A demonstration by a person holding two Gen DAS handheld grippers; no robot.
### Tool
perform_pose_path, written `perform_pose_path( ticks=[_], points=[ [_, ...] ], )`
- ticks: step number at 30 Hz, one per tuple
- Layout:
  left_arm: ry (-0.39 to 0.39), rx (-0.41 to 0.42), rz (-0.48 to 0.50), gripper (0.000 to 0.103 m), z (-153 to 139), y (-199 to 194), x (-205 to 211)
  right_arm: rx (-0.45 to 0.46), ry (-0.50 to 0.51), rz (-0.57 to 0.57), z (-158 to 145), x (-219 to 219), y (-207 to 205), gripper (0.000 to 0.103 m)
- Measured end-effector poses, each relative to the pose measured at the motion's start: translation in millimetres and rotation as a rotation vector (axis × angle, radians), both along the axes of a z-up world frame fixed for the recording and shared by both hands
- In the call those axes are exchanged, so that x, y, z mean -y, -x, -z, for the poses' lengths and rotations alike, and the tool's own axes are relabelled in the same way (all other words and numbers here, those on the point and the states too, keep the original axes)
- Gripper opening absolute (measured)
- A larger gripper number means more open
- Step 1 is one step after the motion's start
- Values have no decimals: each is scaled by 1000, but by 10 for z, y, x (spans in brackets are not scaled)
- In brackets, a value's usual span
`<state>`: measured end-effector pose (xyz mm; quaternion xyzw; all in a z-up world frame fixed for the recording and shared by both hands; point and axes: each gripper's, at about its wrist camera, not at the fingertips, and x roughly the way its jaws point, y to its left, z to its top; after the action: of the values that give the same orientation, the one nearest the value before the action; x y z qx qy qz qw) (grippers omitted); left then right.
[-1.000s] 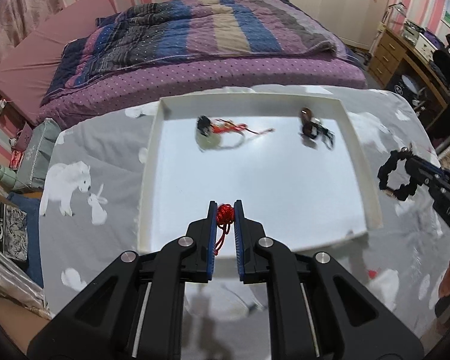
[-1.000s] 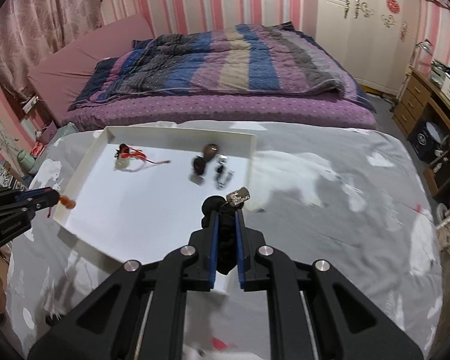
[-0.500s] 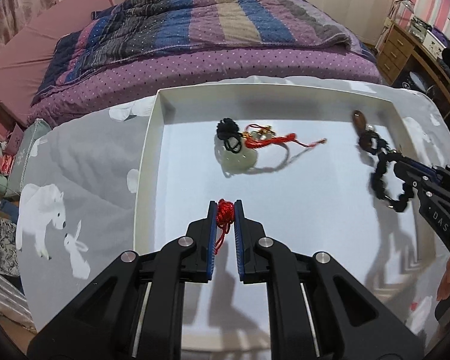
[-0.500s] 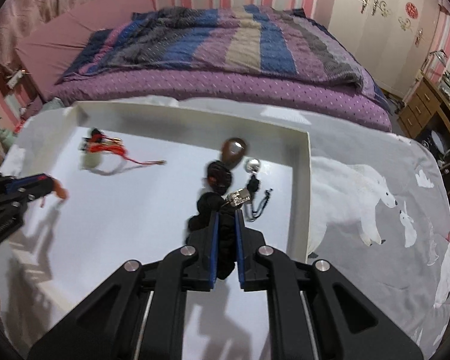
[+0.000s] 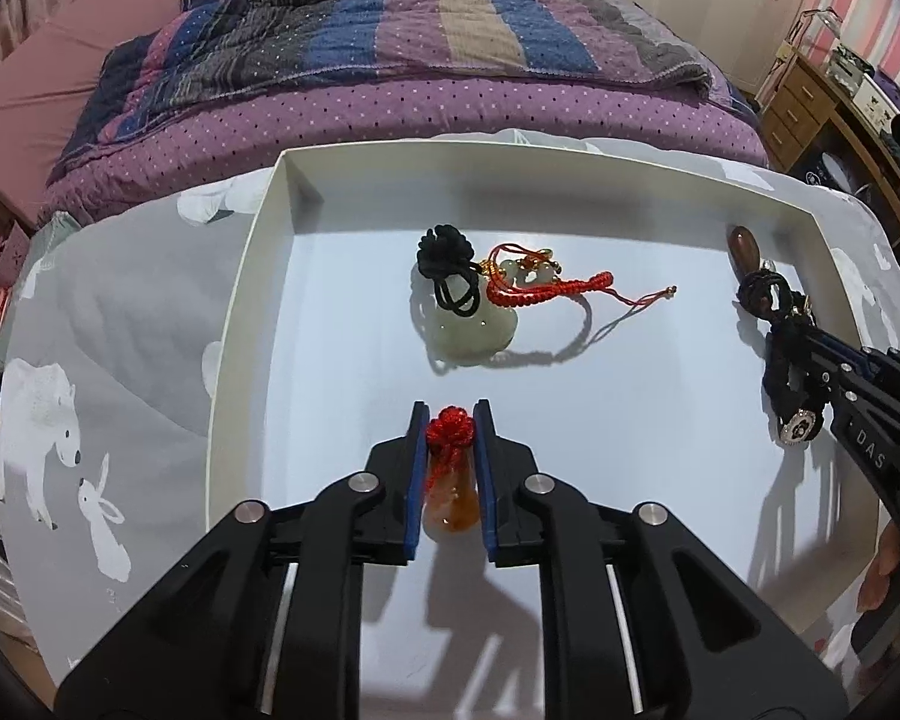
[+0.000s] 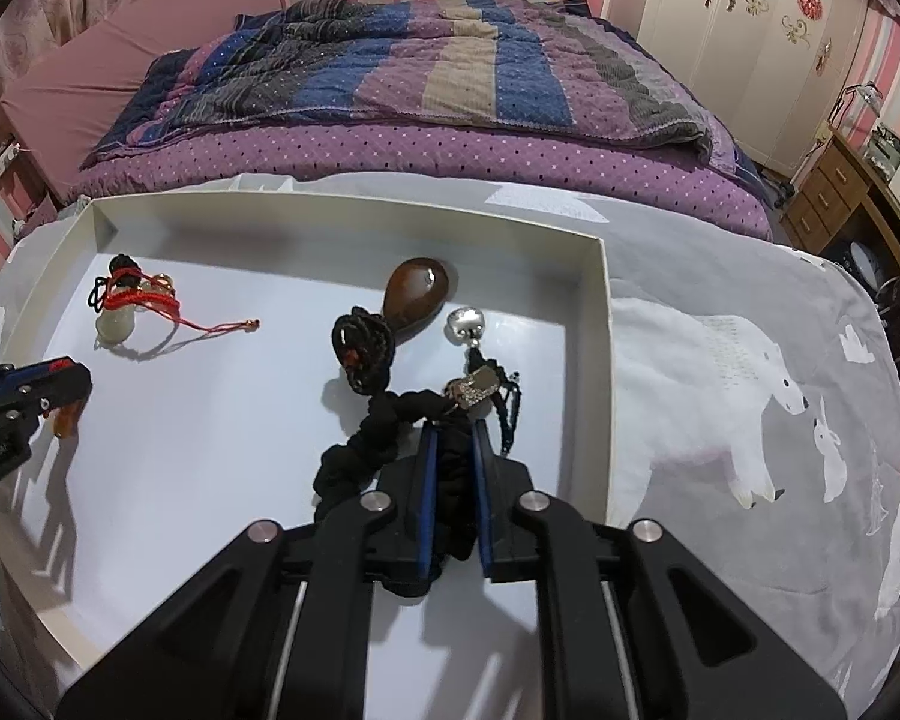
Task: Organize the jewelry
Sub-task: 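Open the left tool over the tray while the right tool releases the beaded bracelet, then grasp the black claw clip with the left tool while the right tool grasps the cream scrunchie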
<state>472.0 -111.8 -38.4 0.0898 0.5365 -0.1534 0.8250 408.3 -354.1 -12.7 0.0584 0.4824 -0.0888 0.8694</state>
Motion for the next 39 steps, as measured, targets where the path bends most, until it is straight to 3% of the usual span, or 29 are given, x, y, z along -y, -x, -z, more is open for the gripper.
perform_pose_path(
  ticks=[3,5,6,9,12,15,17,21,27,30,33,39],
  points=[
    [-9,0,7,24,7,7,18,-1,-8,3,2,6,-21,12],
    [-16,10,1,43,-6,15,23,-8,-25,7,6,18,-41,12],
    [-17,19,2,46,-22,24,36,-12,-34,6,4,20,-38,15],
    [-11,44,3,65,-109,67,58,13,-46,3,-89,40,1,41],
    [-12,83,11,74,-261,168,62,71,-49,-1,-296,52,96,43],
    [-10,136,10,85,-486,324,31,124,-69,2,-514,92,230,67],
    [-6,172,11,96,-647,432,-7,168,-48,3,-700,100,395,75],
    [-9,242,12,100,-992,763,-135,208,-40,8,-980,192,737,91],
    [-16,262,-19,100,-1243,1158,-406,216,-32,28,-1184,354,1266,91],
    [-28,258,-36,100,-1285,1372,-537,232,-27,53,-1255,401,1541,93],
    [0,231,-58,100,-1281,1526,-674,231,6,90,-1256,416,1791,100],
    [46,154,-94,100,-1105,1881,-905,203,98,75,-1097,232,2216,101]
  ],
)
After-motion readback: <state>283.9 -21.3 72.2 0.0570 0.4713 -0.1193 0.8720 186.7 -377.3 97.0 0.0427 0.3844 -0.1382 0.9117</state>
